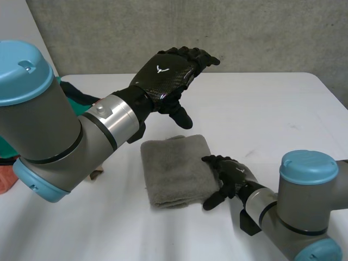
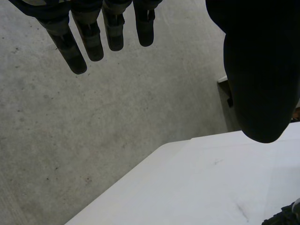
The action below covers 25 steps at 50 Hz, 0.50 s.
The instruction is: Fold the laundry.
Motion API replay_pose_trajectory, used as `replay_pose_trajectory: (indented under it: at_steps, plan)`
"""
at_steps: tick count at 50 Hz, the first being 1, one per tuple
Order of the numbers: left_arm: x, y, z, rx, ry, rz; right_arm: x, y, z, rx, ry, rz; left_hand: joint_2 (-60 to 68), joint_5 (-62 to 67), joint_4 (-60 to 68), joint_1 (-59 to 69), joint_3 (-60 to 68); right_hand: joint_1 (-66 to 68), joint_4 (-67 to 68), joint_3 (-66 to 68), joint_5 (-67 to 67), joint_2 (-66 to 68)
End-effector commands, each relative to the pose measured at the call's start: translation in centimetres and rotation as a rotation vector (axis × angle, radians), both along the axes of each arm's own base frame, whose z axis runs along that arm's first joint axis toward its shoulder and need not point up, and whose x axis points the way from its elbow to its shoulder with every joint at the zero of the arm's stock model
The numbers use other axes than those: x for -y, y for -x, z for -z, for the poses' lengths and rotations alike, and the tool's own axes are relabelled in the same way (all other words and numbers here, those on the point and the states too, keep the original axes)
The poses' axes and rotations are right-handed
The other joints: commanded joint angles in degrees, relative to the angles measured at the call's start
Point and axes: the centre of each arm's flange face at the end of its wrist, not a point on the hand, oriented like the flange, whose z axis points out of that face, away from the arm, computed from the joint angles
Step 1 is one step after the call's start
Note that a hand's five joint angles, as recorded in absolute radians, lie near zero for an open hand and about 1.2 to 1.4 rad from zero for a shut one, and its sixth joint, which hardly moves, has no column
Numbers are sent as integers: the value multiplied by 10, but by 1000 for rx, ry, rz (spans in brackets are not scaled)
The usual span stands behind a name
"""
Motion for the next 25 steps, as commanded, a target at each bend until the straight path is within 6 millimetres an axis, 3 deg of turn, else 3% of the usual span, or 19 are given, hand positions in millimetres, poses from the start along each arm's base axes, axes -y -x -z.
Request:
replay_pose_trajectory:
  at_steps: [1, 3, 4, 6, 10, 14, 15, 22, 23, 25]
  plan:
    - [0, -2, 1, 0, -6, -4, 4, -7, 5, -14, 22, 0, -19, -30, -19, -22, -19, 84, 99, 98, 89, 92]
    - [0, -2, 2, -2, -9, -4, 6, -9, 6, -14, 29, -1, -19, -30, -19, -22, -19, 194, 208, 207, 198, 201]
    - [0, -3, 3, 0, -12, -6, 9, -10, 6, -13, 40, 0, -19, -30, -19, -22, -19, 452, 466, 465, 457, 459]
    - [0, -3, 3, -2, -11, -4, 14, -10, 6, -8, 53, 5, -19, -30, -19, -22, -19, 668, 682, 681, 672, 675]
    - [1, -3, 4, -9, -8, -5, 35, -2, -6, 10, 113, 71, -19, -30, -19, -22, -19, 669, 683, 682, 673, 676]
    - [1, -3, 2, -17, 4, -7, 81, 22, -33, 56, 240, 206, -19, -30, -19, -22, -19, 669, 683, 682, 673, 676]
    - [1, -3, 0, -21, 10, -7, 101, 32, -40, 68, 277, 245, -19, -30, -19, -22, -19, 669, 683, 682, 673, 676]
    - [0, -2, -6, -36, 29, -3, 173, 75, -51, 74, 328, 368, -19, -30, -19, -22, -19, 669, 683, 682, 673, 676]
    - [-1, -2, -9, -44, 35, 0, 194, 88, -50, 72, 337, 414, -19, -30, -19, -22, -19, 669, 683, 682, 673, 676]
    - [-1, -1, -11, -52, 38, 2, 215, 105, -50, 65, 347, 474, -19, -30, -19, -22, -19, 669, 683, 682, 673, 676]
